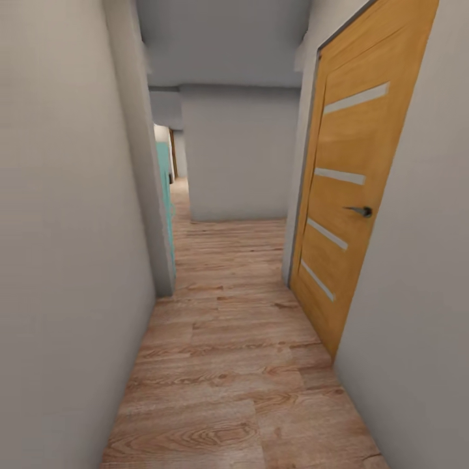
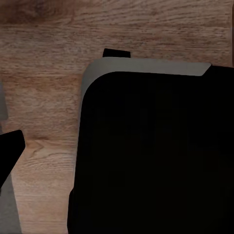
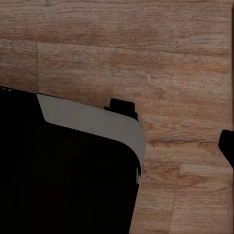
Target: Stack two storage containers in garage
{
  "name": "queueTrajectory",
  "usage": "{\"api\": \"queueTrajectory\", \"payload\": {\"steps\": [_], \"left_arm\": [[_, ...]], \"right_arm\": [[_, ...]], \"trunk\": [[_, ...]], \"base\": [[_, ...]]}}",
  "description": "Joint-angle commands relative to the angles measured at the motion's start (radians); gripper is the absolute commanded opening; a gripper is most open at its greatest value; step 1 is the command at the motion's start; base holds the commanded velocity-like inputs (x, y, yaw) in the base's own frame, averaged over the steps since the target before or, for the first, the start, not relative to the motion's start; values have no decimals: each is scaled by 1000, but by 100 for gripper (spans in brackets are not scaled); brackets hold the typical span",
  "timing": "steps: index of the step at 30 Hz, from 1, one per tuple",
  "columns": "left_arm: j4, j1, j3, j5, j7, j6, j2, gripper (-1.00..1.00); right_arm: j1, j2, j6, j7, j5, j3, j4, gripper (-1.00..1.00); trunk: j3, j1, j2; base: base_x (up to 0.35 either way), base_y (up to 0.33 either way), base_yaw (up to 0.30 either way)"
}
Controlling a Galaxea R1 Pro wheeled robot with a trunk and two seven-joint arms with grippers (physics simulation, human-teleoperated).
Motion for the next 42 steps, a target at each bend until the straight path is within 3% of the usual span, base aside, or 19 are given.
{"api": "queueTrajectory", "payload": {"steps": [1,31,42], "left_arm": [[0,0,2,9,0,-2,0,100],[3,0,1,10,1,12,0,100],[-7,0,-1,11,4,64,0,100]], "right_arm": [[-1,0,-6,6,-10,7,3,100],[-1,-1,-9,4,-8,8,3,100],[-1,-2,-8,4,-6,12,3,100]], "trunk": [[-1,1,0],[-1,1,0],[-1,1,0]], "base": [[312,0,8],[321,0,0],[323,0,0]]}}
